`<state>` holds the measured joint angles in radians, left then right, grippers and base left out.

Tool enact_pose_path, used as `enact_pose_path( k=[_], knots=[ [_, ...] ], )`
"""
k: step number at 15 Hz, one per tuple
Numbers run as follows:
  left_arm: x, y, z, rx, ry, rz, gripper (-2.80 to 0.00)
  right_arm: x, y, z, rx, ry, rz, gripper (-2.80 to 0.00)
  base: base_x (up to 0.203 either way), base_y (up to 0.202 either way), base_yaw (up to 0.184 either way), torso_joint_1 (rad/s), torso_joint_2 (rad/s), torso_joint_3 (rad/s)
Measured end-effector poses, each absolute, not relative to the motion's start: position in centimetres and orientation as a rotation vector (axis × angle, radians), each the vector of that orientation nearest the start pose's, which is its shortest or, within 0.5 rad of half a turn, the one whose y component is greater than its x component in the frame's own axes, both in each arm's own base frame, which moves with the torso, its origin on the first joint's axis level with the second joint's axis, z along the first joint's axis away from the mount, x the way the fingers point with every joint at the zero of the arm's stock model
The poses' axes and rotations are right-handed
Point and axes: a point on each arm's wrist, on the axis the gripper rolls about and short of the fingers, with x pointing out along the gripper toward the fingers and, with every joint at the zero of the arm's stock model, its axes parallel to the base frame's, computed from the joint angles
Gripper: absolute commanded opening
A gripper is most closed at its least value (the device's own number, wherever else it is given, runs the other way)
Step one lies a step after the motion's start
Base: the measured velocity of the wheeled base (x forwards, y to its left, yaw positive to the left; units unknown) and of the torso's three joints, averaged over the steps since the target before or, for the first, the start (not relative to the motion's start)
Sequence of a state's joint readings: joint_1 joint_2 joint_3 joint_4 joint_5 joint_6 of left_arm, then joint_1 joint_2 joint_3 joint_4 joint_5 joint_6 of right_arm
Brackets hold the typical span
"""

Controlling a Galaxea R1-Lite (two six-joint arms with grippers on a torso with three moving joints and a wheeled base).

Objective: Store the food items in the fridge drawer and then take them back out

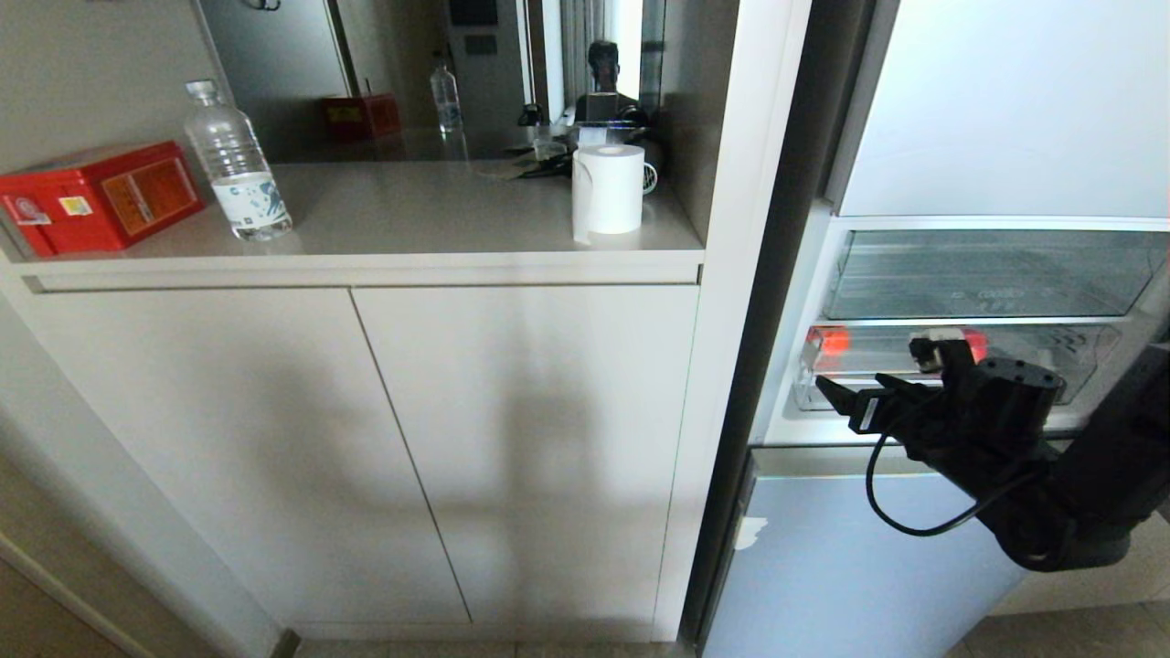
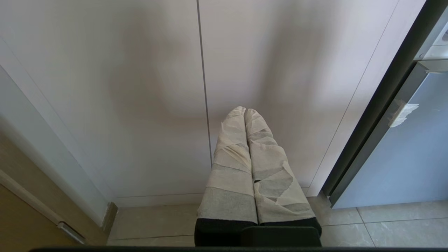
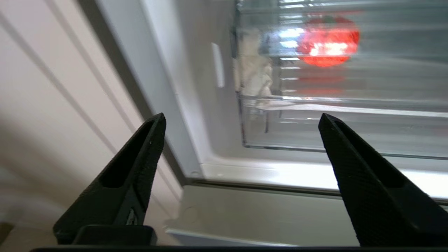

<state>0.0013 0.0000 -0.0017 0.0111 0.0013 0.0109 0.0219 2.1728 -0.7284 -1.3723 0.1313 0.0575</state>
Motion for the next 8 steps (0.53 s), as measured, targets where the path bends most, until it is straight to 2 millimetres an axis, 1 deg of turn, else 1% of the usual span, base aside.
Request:
enact_pose_path(
  k=[3, 8],
  knots=[
    [-2.3, 0.0, 7.5, 0.011, 0.009, 0.003, -2.80, 38.2, 1.1, 6.6, 0.059, 0.078, 0.142, 0.00, 0.000, 0.000, 0.000, 0.000, 0.00, 0.000],
    [-2.3, 0.0, 7.5, 0.011, 0.009, 0.002, -2.80, 40.4, 1.1, 6.1, 0.062, 0.068, 0.117, 0.00, 0.000, 0.000, 0.000, 0.000, 0.00, 0.000]
  ],
)
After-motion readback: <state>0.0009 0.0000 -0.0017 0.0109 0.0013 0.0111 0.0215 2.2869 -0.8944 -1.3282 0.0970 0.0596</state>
